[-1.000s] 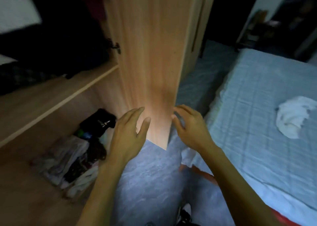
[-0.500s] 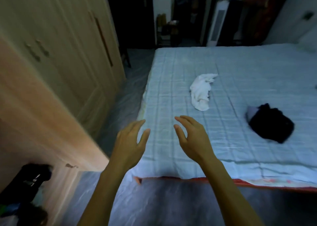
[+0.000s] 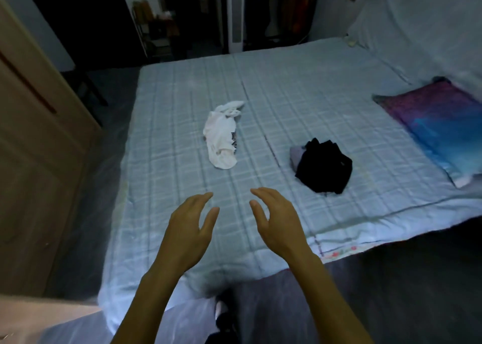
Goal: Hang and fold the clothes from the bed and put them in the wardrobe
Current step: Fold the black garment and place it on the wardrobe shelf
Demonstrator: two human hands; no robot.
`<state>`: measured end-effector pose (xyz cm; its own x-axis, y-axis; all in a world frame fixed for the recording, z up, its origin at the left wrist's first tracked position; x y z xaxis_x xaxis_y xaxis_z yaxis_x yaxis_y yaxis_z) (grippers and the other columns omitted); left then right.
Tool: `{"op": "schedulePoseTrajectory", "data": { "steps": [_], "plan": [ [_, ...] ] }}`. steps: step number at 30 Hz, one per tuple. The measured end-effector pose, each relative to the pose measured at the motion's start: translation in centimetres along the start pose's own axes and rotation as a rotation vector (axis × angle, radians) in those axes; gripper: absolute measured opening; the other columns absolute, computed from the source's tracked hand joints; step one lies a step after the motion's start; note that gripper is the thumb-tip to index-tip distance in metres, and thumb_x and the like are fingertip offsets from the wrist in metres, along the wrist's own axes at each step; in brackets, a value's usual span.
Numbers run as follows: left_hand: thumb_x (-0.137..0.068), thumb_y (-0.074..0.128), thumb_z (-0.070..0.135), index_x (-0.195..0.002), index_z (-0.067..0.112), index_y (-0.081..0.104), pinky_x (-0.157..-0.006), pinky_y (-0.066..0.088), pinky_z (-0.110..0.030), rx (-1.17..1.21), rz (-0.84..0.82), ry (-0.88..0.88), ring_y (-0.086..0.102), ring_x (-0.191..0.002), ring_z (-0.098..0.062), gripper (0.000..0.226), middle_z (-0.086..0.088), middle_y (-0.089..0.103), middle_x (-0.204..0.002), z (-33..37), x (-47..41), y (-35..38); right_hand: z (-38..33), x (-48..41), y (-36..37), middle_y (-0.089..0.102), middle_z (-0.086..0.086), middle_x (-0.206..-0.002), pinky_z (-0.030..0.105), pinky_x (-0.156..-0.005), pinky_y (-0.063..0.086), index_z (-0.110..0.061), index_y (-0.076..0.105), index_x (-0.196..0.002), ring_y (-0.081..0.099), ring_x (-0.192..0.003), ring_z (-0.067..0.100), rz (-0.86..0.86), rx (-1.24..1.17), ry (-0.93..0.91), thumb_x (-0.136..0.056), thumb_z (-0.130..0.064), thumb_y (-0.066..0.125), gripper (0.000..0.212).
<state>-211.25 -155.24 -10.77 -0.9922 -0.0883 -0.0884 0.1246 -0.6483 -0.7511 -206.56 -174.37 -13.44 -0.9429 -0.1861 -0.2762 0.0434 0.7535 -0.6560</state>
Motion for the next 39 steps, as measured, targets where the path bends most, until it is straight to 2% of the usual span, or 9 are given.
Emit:
{"op": "schedulePoseTrajectory", "data": {
  "steps": [4, 7, 11, 15, 22, 25, 29, 34, 39],
  "plan": [
    [-0.094, 0.043, 0.045, -0.132, 0.020, 0.051, -0.102, 0.032, -0.022, 0.068, -0.068, 0.044, 0.049, -0.122, -0.012, 0.046, 0.005, 0.054, -0.132, 0.4, -6.0, 3.9, 4.0, -3.5, -0.6, 0.064, 0.004, -0.120, 0.032, -0.097, 0.045, -0.013, 0.065, -0.117, 0.059, -0.110, 0.018, -0.020, 0.045, 0.074, -0.093, -0.043, 0.041, 0.045],
    [-0.095, 0.042, 0.045, -0.133, 0.019, 0.051, -0.101, 0.032, -0.021, 0.120, -0.159, 0.097, 0.048, -0.121, -0.012, 0.046, 0.003, 0.053, -0.132, 1.4, -10.8, 6.9, 7.0, -6.6, -2.3, 0.064, 0.007, -0.120, 0.026, -0.096, 0.042, -0.012, 0.065, -0.118, 0.059, -0.110, 0.020, 0.006, 0.100, 0.161, -0.094, -0.038, 0.047, 0.039],
    [-0.096, 0.043, 0.043, -0.132, 0.017, 0.051, -0.101, 0.031, -0.021, 0.132, -0.281, 0.188, 0.048, -0.121, -0.014, 0.045, 0.001, 0.054, -0.132, 3.0, -16.6, 10.9, 10.7, -9.8, -4.5, 0.061, 0.006, -0.124, 0.032, -0.096, 0.046, -0.012, 0.062, -0.121, 0.057, -0.113, 0.019, 0.049, 0.125, 0.265, -0.095, -0.032, 0.050, 0.034],
    [-0.096, 0.041, 0.044, -0.134, 0.017, 0.050, -0.105, 0.035, -0.028, 0.137, -0.385, 0.244, 0.048, -0.122, -0.013, 0.047, 0.000, 0.053, -0.134, 4.6, -20.9, 14.9, 14.6, -11.7, -5.9, 0.061, 0.003, -0.123, 0.023, -0.094, 0.043, -0.014, 0.062, -0.121, 0.057, -0.111, 0.014, 0.104, 0.143, 0.367, -0.096, -0.028, 0.053, 0.031],
    [-0.097, 0.045, 0.037, -0.134, 0.015, 0.049, -0.105, 0.034, -0.026, 0.101, -0.523, 0.234, 0.049, -0.122, -0.015, 0.043, -0.002, 0.052, -0.135, 7.1, -26.8, 23.9, 24.7, -14.4, -6.9, 0.060, 0.001, -0.124, 0.009, -0.089, 0.034, -0.015, 0.061, -0.123, 0.056, -0.111, 0.012, 0.088, 0.073, 0.568, -0.095, -0.028, 0.053, 0.032],
    [-0.098, 0.042, 0.040, -0.136, 0.015, 0.048, -0.105, 0.036, -0.031, 0.052, -0.581, 0.187, 0.049, -0.122, -0.017, 0.046, -0.004, 0.051, -0.136, 7.7, -29.5, 28.7, 30.2, -16.0, -6.8, 0.060, 0.003, -0.124, 0.016, -0.090, 0.038, -0.014, 0.060, -0.124, 0.057, -0.110, 0.015, 0.029, 0.041, 0.631, -0.096, -0.028, 0.052, 0.032],
    [-0.098, 0.044, 0.035, -0.136, 0.014, 0.047, -0.100, 0.035, -0.025, -0.006, -0.648, 0.088, 0.051, -0.118, -0.018, 0.043, -0.007, 0.053, -0.133, 8.1, -33.1, 35.2, 37.3, -18.7, -5.9, 0.060, 0.008, -0.123, 0.021, -0.092, 0.042, -0.008, 0.059, -0.124, 0.058, -0.110, 0.020, -0.064, 0.009, 0.671, -0.095, -0.024, 0.055, 0.033],
    [-0.098, 0.046, 0.029, -0.141, 0.011, 0.039, -0.100, 0.039, -0.032, -0.080, -0.711, -0.017, 0.051, -0.116, -0.024, 0.047, -0.012, 0.049, -0.135, 6.5, -37.1, 42.4, 44.4, -23.3, -2.8, 0.055, 0.013, -0.128, 0.041, -0.099, 0.045, -0.007, 0.053, -0.130, 0.053, -0.116, 0.026, -0.197, 0.034, 0.669, -0.093, -0.025, 0.056, 0.041],
    [-0.096, 0.049, 0.024, -0.143, 0.011, 0.035, -0.091, 0.043, -0.033, -0.109, -0.747, -0.061, 0.052, -0.112, -0.027, 0.051, -0.015, 0.048, -0.134, 4.8, -39.1, 47.0, 47.6, -27.9, 0.9, 0.042, 0.016, -0.138, 0.045, -0.091, 0.047, -0.014, 0.028, -0.145, 0.049, -0.118, 0.032, -0.255, 0.107, 0.839, -0.092, -0.041, 0.053, 0.064]
  ]
}}
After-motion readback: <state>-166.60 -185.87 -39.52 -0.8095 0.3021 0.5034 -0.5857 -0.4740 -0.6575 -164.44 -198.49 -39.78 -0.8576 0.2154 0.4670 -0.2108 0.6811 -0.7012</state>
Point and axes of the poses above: each hand's wrist, its own x-axis away from the middle knuckle, its own y-axis out of the palm, z = x × y, the point moved 1 cm from there along -x, towards the middle knuckle
